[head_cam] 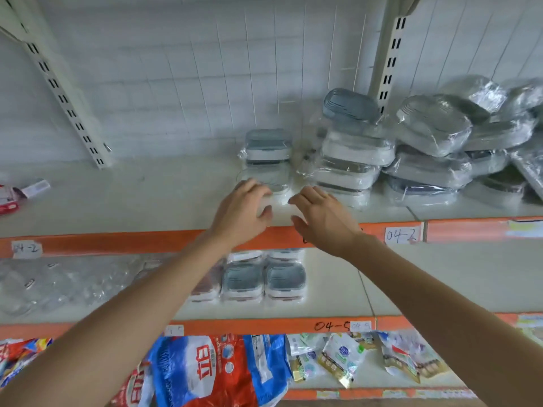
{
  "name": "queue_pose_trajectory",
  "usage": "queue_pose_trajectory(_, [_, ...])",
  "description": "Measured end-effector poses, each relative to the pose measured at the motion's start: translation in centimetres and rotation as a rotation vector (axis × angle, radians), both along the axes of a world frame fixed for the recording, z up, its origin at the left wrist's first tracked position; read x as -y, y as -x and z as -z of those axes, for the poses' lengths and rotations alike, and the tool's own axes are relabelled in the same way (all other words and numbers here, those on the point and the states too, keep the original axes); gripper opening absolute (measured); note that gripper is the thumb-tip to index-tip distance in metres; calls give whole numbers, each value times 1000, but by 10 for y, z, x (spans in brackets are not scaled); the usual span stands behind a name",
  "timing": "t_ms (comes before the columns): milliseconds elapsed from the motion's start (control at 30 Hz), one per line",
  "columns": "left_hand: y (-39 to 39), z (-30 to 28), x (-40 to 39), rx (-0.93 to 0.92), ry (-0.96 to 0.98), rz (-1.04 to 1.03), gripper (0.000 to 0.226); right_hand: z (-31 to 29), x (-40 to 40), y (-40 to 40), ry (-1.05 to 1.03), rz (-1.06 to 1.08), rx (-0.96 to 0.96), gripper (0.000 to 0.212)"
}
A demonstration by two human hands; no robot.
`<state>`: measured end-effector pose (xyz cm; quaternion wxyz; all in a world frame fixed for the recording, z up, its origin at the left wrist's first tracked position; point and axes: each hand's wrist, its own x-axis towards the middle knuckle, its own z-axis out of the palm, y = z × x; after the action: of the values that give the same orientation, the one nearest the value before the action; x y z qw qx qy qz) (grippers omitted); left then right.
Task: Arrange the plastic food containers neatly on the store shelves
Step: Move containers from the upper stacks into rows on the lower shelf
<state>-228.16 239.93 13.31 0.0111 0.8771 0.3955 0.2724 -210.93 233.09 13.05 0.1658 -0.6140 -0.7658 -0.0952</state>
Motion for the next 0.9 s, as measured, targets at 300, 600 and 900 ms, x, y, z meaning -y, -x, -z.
queue_pose_trajectory(300, [-16, -17, -64, -490, 178, -77, 52, -65, -75, -29, -52, -64, -47, 30])
queue_pose_trajectory(600, [2, -52, -94, -684, 239, -60, 69, -70, -176, -7, 248, 56, -95, 56])
queue_pose_trajectory(900, [15, -58, -135, -731, 501, -152, 95, -72, -229, -12, 454, 138, 30, 89])
